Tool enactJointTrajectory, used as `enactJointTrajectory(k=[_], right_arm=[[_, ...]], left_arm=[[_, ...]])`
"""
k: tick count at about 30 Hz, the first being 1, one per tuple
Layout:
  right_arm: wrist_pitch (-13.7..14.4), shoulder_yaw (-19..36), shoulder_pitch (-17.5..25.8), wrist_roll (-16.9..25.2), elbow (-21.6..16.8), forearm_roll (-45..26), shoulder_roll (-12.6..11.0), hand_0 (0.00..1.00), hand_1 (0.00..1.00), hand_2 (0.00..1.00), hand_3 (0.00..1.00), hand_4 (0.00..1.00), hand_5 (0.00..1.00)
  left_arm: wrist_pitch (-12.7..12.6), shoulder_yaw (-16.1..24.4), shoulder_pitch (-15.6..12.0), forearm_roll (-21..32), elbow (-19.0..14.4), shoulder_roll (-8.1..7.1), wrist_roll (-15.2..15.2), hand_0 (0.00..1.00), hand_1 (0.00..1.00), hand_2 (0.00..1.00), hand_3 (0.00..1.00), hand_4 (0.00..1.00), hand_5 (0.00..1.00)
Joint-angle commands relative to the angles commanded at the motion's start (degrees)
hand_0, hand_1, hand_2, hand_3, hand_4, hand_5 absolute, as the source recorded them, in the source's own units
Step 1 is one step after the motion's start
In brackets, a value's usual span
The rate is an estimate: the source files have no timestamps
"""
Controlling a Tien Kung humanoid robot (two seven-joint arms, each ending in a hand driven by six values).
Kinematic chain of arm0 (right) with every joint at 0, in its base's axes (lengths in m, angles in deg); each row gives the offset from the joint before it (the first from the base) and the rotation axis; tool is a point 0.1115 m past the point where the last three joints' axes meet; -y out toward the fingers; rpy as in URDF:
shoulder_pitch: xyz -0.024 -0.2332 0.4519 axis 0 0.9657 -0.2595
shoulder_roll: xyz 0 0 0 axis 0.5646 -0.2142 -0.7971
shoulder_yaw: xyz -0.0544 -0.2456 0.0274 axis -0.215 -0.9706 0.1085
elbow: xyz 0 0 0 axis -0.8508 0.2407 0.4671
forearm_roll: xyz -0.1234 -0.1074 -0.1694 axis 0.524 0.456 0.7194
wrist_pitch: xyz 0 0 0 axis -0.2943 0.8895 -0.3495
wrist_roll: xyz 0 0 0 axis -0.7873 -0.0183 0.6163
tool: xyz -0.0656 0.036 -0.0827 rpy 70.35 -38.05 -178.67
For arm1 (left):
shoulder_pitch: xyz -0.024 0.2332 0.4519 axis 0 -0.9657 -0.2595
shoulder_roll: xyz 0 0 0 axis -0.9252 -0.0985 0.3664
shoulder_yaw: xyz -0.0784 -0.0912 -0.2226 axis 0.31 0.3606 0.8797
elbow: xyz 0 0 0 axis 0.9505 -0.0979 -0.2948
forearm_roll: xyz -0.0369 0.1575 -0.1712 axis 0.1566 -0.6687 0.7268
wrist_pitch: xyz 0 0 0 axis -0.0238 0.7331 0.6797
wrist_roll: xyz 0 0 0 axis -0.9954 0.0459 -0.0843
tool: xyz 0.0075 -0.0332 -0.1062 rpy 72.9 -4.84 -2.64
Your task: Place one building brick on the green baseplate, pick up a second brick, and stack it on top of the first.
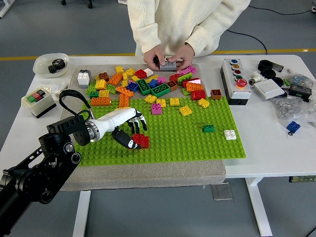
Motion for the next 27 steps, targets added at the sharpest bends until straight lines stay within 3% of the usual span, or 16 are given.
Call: enactJointTrajectory(k=[27], right_arm=[[0.0,0.0,0.0,0.0,0.0,0.1,0.0,0.748,0.655,0.726,0.615,0.857,0.341]], left_arm=[[-0.9,0.0,0.3,0.3,0.2,0.08,0.4,0.578,0.447,0.456,0.520,0.976,0.002]])
